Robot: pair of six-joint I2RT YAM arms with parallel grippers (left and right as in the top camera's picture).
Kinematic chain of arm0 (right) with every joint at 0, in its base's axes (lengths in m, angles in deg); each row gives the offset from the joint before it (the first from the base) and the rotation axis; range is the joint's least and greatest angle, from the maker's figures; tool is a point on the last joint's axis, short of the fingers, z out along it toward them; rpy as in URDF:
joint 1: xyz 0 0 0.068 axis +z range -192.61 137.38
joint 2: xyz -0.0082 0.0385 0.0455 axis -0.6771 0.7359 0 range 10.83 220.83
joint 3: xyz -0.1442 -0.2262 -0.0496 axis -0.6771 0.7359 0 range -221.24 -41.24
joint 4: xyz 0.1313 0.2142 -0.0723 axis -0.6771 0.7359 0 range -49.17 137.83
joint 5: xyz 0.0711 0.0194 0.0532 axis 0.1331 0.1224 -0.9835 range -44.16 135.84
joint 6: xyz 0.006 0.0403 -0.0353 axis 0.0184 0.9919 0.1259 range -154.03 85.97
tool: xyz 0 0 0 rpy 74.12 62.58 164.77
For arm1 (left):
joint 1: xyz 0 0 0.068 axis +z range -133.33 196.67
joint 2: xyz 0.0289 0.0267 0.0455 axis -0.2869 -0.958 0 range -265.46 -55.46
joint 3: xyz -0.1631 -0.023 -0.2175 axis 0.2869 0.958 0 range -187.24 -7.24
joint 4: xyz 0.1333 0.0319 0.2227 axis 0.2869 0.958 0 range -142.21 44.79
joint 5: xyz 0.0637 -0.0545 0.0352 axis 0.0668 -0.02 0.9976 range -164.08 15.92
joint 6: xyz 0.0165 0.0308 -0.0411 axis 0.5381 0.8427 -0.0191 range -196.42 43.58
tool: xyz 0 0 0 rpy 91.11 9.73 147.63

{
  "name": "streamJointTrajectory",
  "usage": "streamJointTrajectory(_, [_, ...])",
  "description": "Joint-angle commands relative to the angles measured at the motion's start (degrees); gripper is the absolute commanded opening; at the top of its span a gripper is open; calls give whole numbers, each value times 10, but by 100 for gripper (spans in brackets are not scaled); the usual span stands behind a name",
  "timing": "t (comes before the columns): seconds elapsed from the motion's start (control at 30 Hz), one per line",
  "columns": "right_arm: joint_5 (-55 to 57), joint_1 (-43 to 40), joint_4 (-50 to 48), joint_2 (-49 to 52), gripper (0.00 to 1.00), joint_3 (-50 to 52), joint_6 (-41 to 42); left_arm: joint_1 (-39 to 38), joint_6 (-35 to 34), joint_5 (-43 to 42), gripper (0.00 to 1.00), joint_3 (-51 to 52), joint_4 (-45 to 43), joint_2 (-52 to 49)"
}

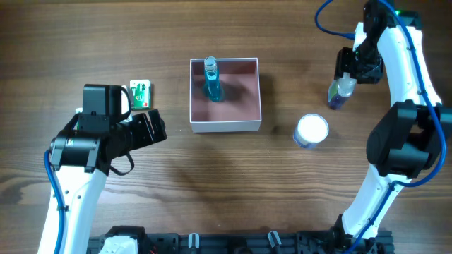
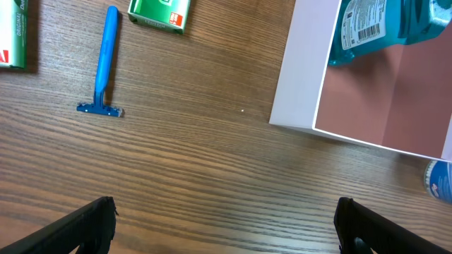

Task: Pack container
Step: 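Grasp the foaming soap bottle with the right gripper and lift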

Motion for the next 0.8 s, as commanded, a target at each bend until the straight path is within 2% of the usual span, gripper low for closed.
streamJointTrajectory(0.0, [-9,2,-2,7,58,5,-6,3,-9,4,100,-10,0,0])
streamJointTrajectory(0.07, [-9,2,-2,7,52,5,-6,3,-9,4,100,-10,0,0])
streamJointTrajectory(0.23, [-9,2,-1,7,51,5,-5,3,-9,4,100,-10,0,0])
streamJointTrajectory(0.4, [-9,2,-2,7,45,5,-5,3,-9,4,100,-10,0,0])
streamJointTrajectory(0.63, [-9,2,-2,7,27,5,-2,3,-9,4,100,-10,0,0])
streamJointTrajectory(0.73, [-9,2,-1,7,6,5,9,3,-9,4,100,-10,0,0])
streamJointTrajectory(0.77, [-10,2,1,7,4,4,9,3,-9,4,100,-10,0,0])
